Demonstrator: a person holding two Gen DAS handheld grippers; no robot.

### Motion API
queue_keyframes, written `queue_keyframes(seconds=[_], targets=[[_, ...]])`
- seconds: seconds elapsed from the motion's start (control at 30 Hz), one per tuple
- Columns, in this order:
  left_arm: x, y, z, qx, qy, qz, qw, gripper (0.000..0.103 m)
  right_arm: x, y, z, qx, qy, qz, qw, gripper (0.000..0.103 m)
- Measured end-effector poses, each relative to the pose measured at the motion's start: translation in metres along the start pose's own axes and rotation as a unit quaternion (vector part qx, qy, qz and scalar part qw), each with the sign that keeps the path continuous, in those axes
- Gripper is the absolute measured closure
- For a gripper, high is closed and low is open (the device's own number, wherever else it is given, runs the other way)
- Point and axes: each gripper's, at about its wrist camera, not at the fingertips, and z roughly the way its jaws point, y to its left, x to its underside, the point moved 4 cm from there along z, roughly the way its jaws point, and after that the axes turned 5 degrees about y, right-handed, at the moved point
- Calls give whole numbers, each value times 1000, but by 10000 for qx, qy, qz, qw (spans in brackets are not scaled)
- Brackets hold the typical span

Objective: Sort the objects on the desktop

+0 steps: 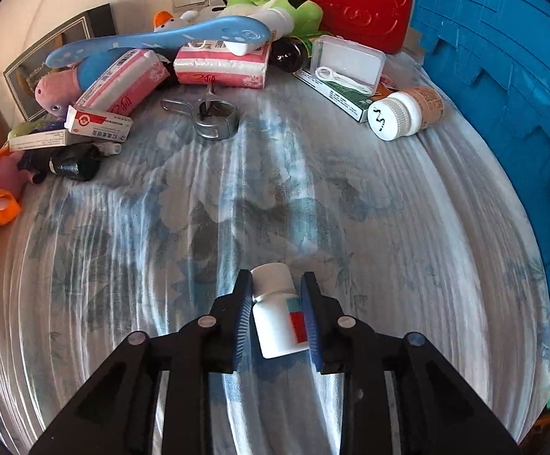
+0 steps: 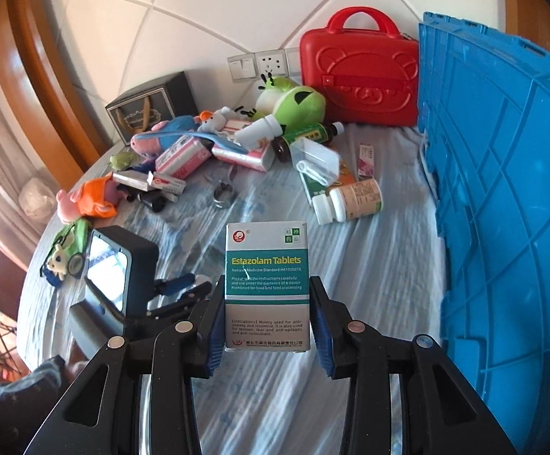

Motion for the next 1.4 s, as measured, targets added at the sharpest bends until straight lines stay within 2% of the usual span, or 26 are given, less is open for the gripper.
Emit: queue_keyframes(seconds=[0.13,0.23,0.33,0.5,0.63,0.83,1.0,1.2,1.4], targets=[[6,5,10,-193,176,-93,9996,76,-3,-11,6,-145,33,-43,9999,65],[11,9,9,3,123,-195,9997,76,-4,-16,11,-221,67,-44,9997,65],[13,3,5,-13,119,-69,9999,76,-3,-19,14,-259,100,-53,9996,65],[6,-7,-35,-52,-256,217,9994,76,-5,-14,7,-246,13,-176,9995,65],[-10,-8,-76,-431,-653,444,9959,76,-9,-8,-3,-255,-163,-189,9994,65],[-36,-3,-143,-1115,-1365,587,9826,76,-18,8,-30,-213,-610,-167,9978,65],[-52,-1,-193,-1288,-1883,728,9709,76,-26,26,-64,-85,-1036,-208,9944,65],[-66,-19,-240,-1204,-2407,1098,9568,76,-29,34,-118,133,-1572,-52,9875,65],[-86,-78,-280,-1015,-2849,1542,9406,76,-21,14,-186,333,-2146,171,9760,65]])
